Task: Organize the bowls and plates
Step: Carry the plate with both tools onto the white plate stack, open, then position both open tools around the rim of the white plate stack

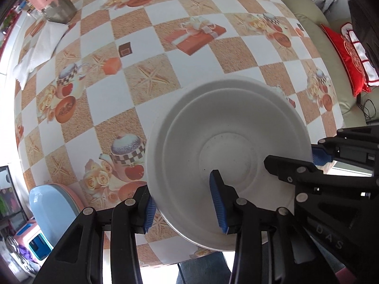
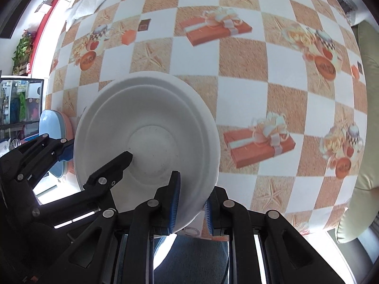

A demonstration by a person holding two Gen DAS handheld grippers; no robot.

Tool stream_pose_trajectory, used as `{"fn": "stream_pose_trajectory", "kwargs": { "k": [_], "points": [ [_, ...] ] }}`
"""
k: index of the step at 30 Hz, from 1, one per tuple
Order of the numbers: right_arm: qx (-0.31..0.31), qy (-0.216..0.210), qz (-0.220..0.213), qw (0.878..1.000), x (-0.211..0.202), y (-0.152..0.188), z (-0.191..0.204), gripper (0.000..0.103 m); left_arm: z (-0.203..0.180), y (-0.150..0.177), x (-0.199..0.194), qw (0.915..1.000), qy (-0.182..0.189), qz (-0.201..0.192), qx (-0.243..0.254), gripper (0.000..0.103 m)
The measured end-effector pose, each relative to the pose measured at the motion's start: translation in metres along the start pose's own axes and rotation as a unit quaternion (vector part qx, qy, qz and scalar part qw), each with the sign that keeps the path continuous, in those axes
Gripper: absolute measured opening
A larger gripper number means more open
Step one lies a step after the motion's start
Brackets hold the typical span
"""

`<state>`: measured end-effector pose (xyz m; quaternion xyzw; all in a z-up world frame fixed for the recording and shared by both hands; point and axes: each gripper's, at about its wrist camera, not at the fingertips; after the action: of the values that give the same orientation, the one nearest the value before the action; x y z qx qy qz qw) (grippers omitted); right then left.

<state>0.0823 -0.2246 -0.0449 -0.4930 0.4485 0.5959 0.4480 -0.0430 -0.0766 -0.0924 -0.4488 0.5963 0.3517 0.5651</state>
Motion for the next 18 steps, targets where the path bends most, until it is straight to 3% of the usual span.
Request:
{"fn": "stream_pose_trajectory", "kwargs": {
  "k": [6,10,11,12,13,14,18],
  "points": [
    [0.008,0.006,0.011,1.0,0.011,0.008,-0.006,0.021,0.002,0.007,0.003,0.9998,-0.015,0.009,0.013,0.054],
    [0.018,0.014,0.019,1.0,0.012,0.01,-0.011,0.022,0.011,0.015,-0.004,0.9995,-0.027,-0.005,0.013,0.078],
    [0.02,0.014,0.018,1.0,0.012,0.01,-0.011,0.033,0.014,0.018,-0.006,0.9995,-0.029,-0.007,0.014,0.078],
    [0.02,0.016,0.016,1.0,0.01,0.011,-0.013,0.065,0.016,0.021,-0.008,0.9993,-0.033,-0.007,0.015,0.079],
    [0.02,0.021,0.01,1.0,0.007,0.01,-0.013,0.08,0.018,0.024,-0.009,0.9992,-0.038,-0.004,0.014,0.08],
    [0.018,0.025,-0.002,1.0,0.002,0.011,-0.015,0.087,0.021,0.027,-0.009,0.9992,-0.038,0.001,0.012,0.08],
    [0.015,0.034,-0.019,0.999,-0.012,0.009,-0.017,0.087,0.032,0.033,-0.009,0.9995,-0.03,0.006,-0.009,0.084]
  ]
}}
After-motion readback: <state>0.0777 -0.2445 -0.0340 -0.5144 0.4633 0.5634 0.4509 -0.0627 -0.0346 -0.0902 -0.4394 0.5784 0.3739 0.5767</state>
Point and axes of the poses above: each gripper's, at about its wrist camera, not at the fingertips, and x roughly the way its jaws point, z to its left, y to its underside, and after that the axes turned 1 degree about x, right-handed
